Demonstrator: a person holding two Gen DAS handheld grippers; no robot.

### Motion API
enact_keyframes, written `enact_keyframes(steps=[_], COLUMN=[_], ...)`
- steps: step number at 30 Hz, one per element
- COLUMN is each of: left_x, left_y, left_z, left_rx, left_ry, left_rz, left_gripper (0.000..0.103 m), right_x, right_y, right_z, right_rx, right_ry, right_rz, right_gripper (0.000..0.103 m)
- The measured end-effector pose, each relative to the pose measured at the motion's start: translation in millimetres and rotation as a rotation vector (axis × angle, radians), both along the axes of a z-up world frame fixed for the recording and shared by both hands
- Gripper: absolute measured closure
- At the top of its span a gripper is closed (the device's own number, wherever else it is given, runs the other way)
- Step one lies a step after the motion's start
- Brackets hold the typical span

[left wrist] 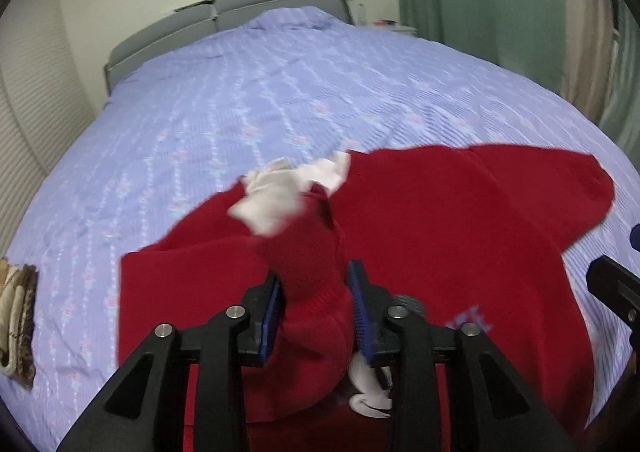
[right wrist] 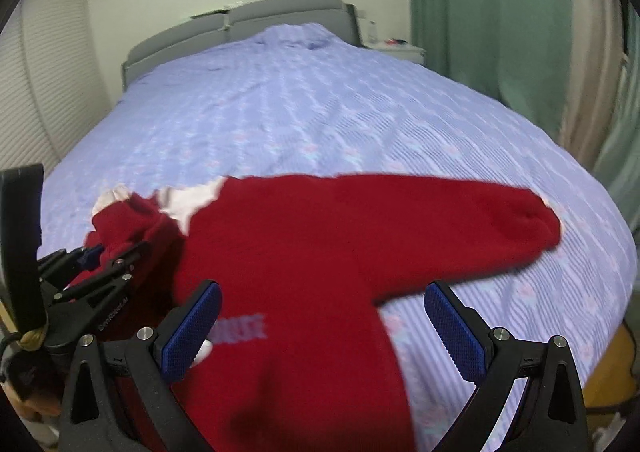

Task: Fold small clothes
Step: 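Fold the held sleeve across the sweatshirt body and open the left gripper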

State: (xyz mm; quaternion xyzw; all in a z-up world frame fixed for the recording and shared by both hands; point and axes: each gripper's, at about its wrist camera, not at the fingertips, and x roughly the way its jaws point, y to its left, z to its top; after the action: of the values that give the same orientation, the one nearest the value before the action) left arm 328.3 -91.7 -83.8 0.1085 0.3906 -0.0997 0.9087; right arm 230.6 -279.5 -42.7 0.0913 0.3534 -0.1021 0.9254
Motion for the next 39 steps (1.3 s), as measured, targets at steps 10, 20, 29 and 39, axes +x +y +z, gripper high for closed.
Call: enact_keyframes(steps=[10, 20, 29, 39], left_x=[-71, -94, -68, -45], left_y=[42, 148, 170, 168], left_z=[45, 0, -33, -43], left_rx=[-0.077, -0.025, -0.116, -0.135], left_ry=[-0.150, -0.082, 0.011, 0.029], left_rz=[-0.068, 0.135, 0.177, 0.210], left_gripper=[0.019, 0.035, 0.050, 0.057], right_x=[-19, 12, 63, 88], right_y=[-18, 53, 89, 79], right_z=[-13, -31, -49, -58], right_rx=[0.040, 0.135, 0.241, 0.421], right_ry=[0.012, 0.011, 0.112, 0.132], right_rz=[-0.045, 0.158, 0.179, 0.221], right_gripper=[0.001, 0.001, 0.012, 0.072])
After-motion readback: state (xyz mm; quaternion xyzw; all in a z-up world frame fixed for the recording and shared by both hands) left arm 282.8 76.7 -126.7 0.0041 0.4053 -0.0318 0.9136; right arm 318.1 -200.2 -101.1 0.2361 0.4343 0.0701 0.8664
